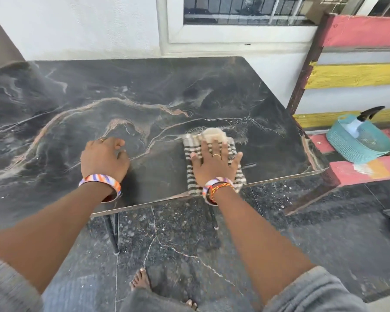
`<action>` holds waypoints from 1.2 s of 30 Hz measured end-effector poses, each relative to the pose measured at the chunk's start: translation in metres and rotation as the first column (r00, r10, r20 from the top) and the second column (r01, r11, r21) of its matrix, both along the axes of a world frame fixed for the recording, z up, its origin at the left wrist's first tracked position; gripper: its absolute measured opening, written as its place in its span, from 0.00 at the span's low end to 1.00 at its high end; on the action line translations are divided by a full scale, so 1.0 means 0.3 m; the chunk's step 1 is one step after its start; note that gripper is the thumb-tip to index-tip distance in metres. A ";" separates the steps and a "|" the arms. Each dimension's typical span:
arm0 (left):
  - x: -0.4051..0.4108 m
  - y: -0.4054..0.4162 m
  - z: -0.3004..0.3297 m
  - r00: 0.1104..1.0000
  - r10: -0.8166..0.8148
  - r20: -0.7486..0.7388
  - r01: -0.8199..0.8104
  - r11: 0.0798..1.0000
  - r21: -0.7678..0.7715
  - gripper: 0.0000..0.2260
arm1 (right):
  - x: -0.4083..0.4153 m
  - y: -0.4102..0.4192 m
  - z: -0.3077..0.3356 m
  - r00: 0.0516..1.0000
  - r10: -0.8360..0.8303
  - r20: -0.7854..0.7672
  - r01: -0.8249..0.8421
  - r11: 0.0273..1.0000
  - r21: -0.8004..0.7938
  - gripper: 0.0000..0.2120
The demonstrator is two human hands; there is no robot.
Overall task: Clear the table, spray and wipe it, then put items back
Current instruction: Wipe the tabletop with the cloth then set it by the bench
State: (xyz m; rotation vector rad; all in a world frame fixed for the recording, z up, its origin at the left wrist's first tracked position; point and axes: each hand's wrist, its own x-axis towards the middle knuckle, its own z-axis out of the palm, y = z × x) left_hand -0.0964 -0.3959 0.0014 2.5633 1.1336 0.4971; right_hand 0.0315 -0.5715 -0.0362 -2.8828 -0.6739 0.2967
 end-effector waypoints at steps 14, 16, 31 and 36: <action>-0.142 0.424 -0.039 1.000 0.026 -0.013 -0.026 0.999 -0.034 0.12 | -0.145 0.490 -0.001 0.974 0.209 0.090 -0.213 0.976 0.038 0.26; -0.143 0.480 -0.037 1.000 0.017 -0.007 -0.017 0.999 -0.032 0.12 | -0.283 0.602 0.008 0.915 0.391 0.097 -0.399 0.913 0.084 0.25; -0.034 0.657 -0.038 0.955 -0.242 -0.173 0.244 0.970 -0.012 0.13 | 0.120 0.324 0.004 0.855 -0.517 0.035 0.518 0.851 -0.088 0.27; -0.002 0.686 -0.053 0.951 -0.267 -0.155 0.264 0.964 -0.043 0.13 | 0.081 0.483 0.000 0.956 -0.289 0.060 0.293 0.953 -0.079 0.27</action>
